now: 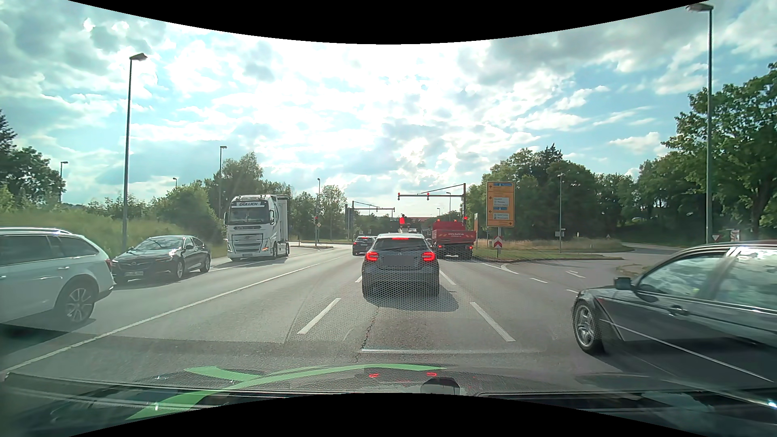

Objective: Follow the waypoints while adhering to traffic rules and regulations

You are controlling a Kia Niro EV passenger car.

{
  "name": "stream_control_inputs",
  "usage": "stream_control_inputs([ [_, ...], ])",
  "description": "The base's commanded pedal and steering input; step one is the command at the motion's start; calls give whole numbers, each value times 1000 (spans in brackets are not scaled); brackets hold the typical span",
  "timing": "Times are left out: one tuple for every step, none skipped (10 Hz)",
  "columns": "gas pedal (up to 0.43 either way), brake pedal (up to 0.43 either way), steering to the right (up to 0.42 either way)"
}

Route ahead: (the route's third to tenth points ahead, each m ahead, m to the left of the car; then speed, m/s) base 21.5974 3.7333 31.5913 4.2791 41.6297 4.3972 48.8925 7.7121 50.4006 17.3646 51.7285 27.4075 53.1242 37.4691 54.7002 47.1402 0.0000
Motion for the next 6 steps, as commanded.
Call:
stream_control_inputs([
  [0,549,-8],
  [0,549,-8],
  [0,549,-8],
  [0,549,-8],
  [0,549,-8],
  [0,549,-8],
])
